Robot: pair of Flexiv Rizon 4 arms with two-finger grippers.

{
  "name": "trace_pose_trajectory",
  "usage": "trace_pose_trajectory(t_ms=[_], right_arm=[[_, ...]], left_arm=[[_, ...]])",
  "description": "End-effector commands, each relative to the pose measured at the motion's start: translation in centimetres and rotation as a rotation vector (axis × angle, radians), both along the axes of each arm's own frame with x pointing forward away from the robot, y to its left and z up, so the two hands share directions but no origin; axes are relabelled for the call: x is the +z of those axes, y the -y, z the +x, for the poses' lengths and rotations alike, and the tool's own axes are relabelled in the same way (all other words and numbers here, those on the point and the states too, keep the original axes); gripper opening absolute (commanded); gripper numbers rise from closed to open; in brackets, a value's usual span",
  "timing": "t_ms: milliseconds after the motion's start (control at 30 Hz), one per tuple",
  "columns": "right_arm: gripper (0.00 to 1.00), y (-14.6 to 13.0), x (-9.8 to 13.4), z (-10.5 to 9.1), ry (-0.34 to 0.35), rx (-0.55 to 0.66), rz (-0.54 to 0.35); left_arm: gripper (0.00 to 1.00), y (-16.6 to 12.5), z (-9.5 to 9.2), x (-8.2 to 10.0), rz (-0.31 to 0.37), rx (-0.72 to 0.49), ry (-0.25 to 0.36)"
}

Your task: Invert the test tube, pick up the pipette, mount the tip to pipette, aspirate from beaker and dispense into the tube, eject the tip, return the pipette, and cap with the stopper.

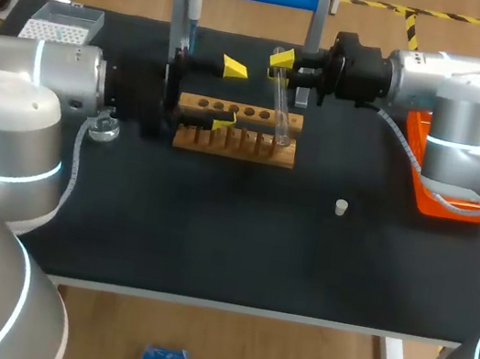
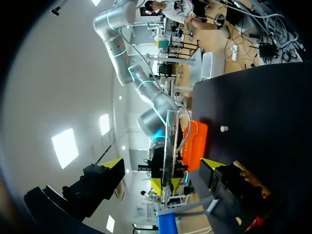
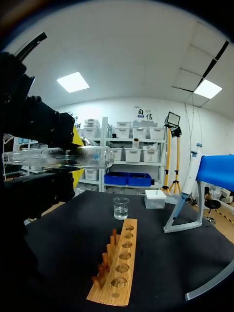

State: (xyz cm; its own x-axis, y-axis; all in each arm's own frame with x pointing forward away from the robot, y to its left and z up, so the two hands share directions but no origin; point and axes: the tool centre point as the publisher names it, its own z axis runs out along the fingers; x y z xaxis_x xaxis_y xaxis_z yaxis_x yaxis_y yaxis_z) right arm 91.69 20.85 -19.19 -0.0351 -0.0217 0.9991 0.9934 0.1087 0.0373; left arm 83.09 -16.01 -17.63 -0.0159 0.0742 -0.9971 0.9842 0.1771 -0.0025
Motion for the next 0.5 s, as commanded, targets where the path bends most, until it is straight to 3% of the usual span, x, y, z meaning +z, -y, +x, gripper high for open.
trace_pose_trajectory(t_ms=[33, 167, 500], right_arm=[[0.0, 0.0, 0.1, 0.0, 0.0, 0.001, -0.004], [0.0, 0.0, 0.1, 0.0, 0.0, 0.001, -0.004], [0.0, 0.0, 0.1, 0.0, 0.0, 0.001, -0.004]], left_arm=[[1.0, 2.2, 0.2, -1.4, -0.001, -0.025, 0.002], [1.0, 3.5, 0.1, -2.1, -0.014, -0.047, 0.007], [1.0, 6.2, 0.3, -1.6, -0.036, -0.114, 0.053]])
